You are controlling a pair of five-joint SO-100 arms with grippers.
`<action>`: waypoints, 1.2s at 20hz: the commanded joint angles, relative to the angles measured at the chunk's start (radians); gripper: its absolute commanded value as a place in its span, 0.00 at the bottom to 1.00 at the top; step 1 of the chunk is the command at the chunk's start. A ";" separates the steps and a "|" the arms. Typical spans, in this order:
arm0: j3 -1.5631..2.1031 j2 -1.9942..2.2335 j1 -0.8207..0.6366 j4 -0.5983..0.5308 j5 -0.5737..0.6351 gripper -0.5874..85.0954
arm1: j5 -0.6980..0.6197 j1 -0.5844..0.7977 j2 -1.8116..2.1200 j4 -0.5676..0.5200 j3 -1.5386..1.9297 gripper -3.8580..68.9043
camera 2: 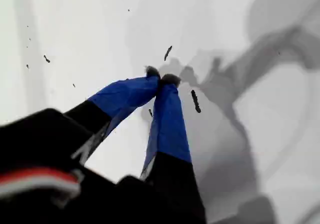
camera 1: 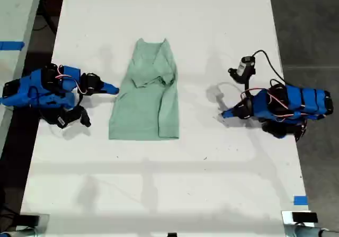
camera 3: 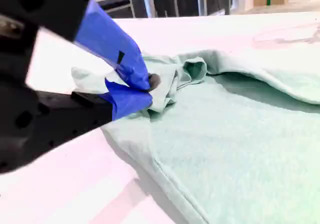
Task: Fold t shirt
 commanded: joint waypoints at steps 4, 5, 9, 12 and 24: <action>0.018 0.003 -0.015 -0.072 -0.144 0.00 | 0.451 0.130 0.015 0.012 0.057 0.05; 0.003 0.003 -0.011 -0.026 -0.163 0.00 | 0.451 0.132 0.015 0.012 0.057 0.05; -0.160 -0.147 -0.003 0.084 -0.196 0.00 | 0.451 0.129 0.015 0.012 0.057 0.05; -0.407 -0.552 0.031 0.110 -0.187 0.00 | 0.449 0.132 0.015 0.012 0.057 0.05; -0.703 -1.135 0.334 0.072 -0.350 0.08 | 0.451 0.127 0.015 0.012 0.057 0.05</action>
